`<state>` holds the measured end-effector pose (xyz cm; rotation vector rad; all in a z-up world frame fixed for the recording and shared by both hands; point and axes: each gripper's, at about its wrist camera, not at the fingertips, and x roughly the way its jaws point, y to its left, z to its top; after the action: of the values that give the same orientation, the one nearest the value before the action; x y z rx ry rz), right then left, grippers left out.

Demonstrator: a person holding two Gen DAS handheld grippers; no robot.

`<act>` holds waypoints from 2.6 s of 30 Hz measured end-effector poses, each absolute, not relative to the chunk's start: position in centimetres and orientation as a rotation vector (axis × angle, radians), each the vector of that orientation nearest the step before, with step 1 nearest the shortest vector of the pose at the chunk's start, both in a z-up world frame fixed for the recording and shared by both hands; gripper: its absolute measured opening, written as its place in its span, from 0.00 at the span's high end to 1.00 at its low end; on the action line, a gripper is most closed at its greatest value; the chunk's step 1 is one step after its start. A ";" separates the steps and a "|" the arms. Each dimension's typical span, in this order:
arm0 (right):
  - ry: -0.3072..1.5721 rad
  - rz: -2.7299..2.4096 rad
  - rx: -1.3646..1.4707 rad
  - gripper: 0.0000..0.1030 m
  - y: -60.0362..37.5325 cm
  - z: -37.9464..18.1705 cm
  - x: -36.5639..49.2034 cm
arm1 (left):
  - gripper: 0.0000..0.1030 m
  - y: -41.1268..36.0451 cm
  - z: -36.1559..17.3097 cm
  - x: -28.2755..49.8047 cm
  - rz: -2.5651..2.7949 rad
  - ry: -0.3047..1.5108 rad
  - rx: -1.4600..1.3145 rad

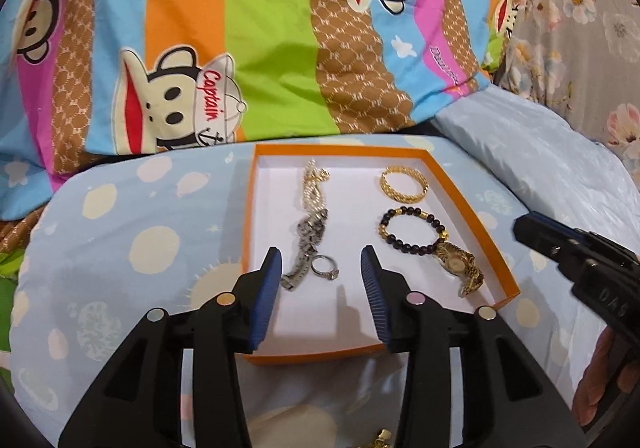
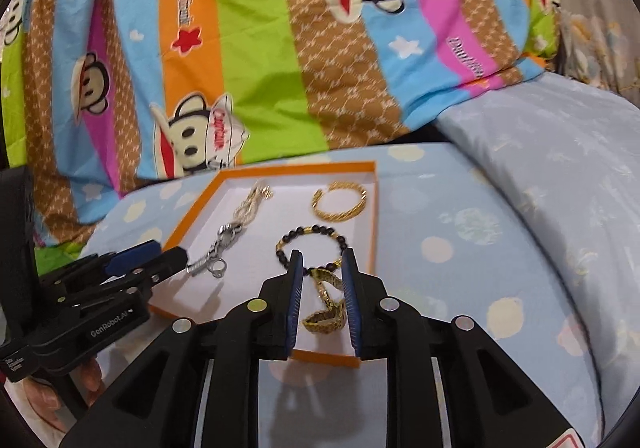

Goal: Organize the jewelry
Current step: 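Carry the ring and gold watch into the orange box while both tools open, then move the open right tool toward the gold hoop earring, then grasp a gold hoop earring with the right tool while the left grasps another hoop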

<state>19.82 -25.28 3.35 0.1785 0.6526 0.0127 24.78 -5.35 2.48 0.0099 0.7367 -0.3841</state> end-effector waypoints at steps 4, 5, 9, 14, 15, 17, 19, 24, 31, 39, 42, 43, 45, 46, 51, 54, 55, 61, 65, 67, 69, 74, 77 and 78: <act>0.618 0.000 0.176 0.80 -25.9 4.6 16.9 | 0.52 -2.9 4.7 22.9 -0.369 0.688 -0.036; 0.617 0.002 0.172 0.80 -25.8 4.8 16.1 | 0.50 -2.4 5.0 22.4 -0.365 0.681 -0.048; 0.637 0.018 0.162 0.80 -25.2 4.3 13.1 | 0.48 0.1 5.8 19.7 -0.356 0.673 -0.094; 0.684 0.056 0.125 0.80 -22.9 2.8 9.6 | 0.48 1.9 4.8 16.3 -0.324 0.695 -0.090; 0.695 0.063 0.115 0.80 -22.4 2.4 9.1 | 0.48 2.1 4.4 15.7 -0.321 0.702 -0.086; 0.716 0.078 0.109 0.79 -21.5 1.5 8.0 | 0.48 2.5 3.7 14.4 -0.313 0.718 -0.084; 0.736 0.094 0.111 0.79 -20.8 0.7 7.3 | 0.48 2.8 2.8 13.1 -0.312 0.737 -0.083; 0.785 0.118 0.110 0.79 -19.6 -1.0 6.4 | 0.48 2.7 0.7 11.4 -0.320 0.796 -0.089; 0.819 0.126 0.117 0.79 -18.9 -2.2 7.3 | 0.48 1.8 -1.0 10.6 -0.335 0.839 -0.075; 0.841 0.118 0.154 0.73 -18.6 -2.7 10.1 | 0.48 1.9 -1.3 10.8 -0.337 0.848 -0.086; 0.851 0.117 0.154 0.72 -18.1 -2.9 10.9 | 0.48 2.0 -1.4 10.9 -0.338 0.854 -0.097; 0.855 0.116 0.152 0.72 -18.0 -3.0 11.1 | 0.48 2.0 -1.5 10.9 -0.341 0.856 -0.099; 0.867 0.110 0.147 0.72 -17.7 -3.2 11.5 | 0.48 1.9 -1.5 10.9 -0.344 0.858 -0.100; 0.873 0.106 0.146 0.72 -17.7 -3.3 11.6 | 0.48 1.9 -1.5 11.0 -0.347 0.858 -0.099; 0.883 0.086 0.139 0.80 -17.6 -3.4 12.0 | 0.48 1.6 -1.4 10.8 -0.356 0.853 -0.083; 0.879 0.086 0.148 0.85 -17.8 -3.4 11.8 | 0.48 1.4 -1.3 10.6 -0.364 0.854 -0.075; 0.873 0.083 0.152 0.85 -17.9 -3.3 11.7 | 0.48 1.3 -1.3 10.5 -0.367 0.855 -0.072; 0.825 0.046 0.157 0.85 -19.2 -2.5 10.1 | 0.46 -0.7 -1.3 9.8 -0.431 0.881 -0.076; 0.819 0.019 0.163 0.85 -20.4 -2.3 8.8 | 0.46 -3.5 -1.0 9.1 -0.491 0.871 -0.044; 0.816 0.007 0.177 0.85 -21.1 -2.3 8.3 | 0.46 -4.8 -1.1 9.1 -0.506 0.874 -0.029; 0.814 -0.004 0.186 0.85 -21.8 -2.2 8.0 | 0.46 -6.0 -1.4 9.4 -0.516 0.891 -0.018; 0.811 -0.016 0.206 0.85 -22.9 -2.3 7.4 | 0.52 -7.5 -1.8 10.3 -0.497 0.908 -0.005; 0.814 -0.014 0.213 0.85 -23.0 -2.4 7.3 | 0.67 -7.9 -2.0 10.5 -0.484 0.908 0.008; 0.814 -0.012 0.214 0.85 -23.0 -2.5 7.3 | 0.71 -8.0 -2.0 10.5 -0.482 0.905 0.011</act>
<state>7.30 -23.04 -2.45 0.2145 0.8143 -0.0122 10.52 -7.96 -1.98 0.0109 0.9049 -0.4821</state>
